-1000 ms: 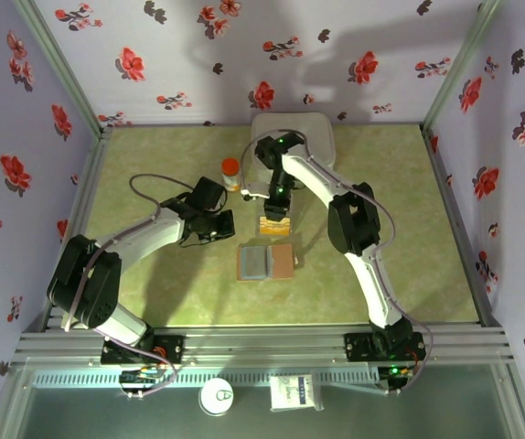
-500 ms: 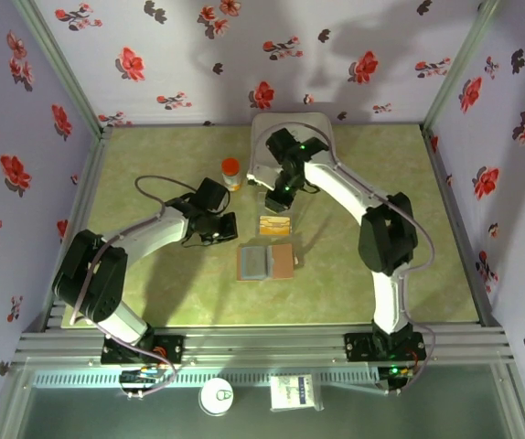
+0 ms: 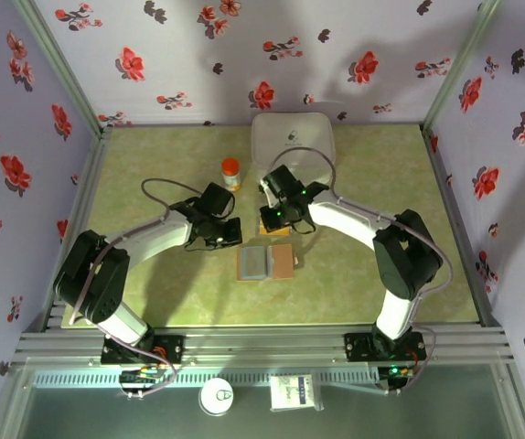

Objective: Take the credit cards out of the card holder

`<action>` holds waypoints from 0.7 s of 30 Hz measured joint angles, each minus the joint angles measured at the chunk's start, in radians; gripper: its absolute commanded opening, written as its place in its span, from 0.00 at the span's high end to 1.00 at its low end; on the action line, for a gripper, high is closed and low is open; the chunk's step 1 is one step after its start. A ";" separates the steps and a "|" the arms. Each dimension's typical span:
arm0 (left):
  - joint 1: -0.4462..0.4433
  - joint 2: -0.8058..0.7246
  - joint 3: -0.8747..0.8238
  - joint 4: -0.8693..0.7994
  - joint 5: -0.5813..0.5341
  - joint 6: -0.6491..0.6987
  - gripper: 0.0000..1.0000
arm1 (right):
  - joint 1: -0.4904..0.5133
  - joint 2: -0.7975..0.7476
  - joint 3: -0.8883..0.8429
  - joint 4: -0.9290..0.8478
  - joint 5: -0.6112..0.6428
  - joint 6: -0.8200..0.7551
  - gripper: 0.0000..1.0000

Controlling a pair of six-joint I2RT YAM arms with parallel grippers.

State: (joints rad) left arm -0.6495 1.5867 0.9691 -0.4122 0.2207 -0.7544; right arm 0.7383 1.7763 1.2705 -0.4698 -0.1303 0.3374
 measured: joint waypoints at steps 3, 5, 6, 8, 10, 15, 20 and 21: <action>-0.016 0.000 -0.024 0.005 0.000 -0.006 1.00 | 0.041 -0.001 -0.014 0.010 0.000 0.120 0.87; -0.025 0.000 -0.045 0.012 0.000 -0.013 1.00 | 0.057 -0.003 -0.025 0.018 -0.001 0.185 0.83; -0.027 0.000 -0.056 0.014 0.000 -0.018 1.00 | 0.061 -0.007 -0.038 0.028 -0.001 0.213 0.82; -0.031 -0.002 -0.079 0.015 -0.001 -0.025 1.00 | 0.063 -0.018 -0.077 0.047 -0.008 0.262 0.79; -0.033 -0.007 -0.097 0.017 -0.001 -0.032 1.00 | 0.065 -0.028 -0.120 0.066 -0.016 0.303 0.77; -0.040 -0.028 -0.138 0.042 0.000 -0.057 1.00 | 0.067 -0.032 -0.196 0.109 -0.038 0.379 0.73; -0.051 -0.029 -0.141 0.064 0.000 -0.071 1.00 | 0.068 -0.033 -0.221 0.154 -0.064 0.420 0.70; -0.051 -0.029 -0.143 0.071 0.000 -0.075 1.00 | 0.068 -0.033 -0.225 0.165 -0.070 0.427 0.70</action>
State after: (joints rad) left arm -0.7010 1.5578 0.8257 -0.3412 0.2207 -0.8291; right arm 0.8062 1.7432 1.0451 -0.3046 -0.2005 0.7643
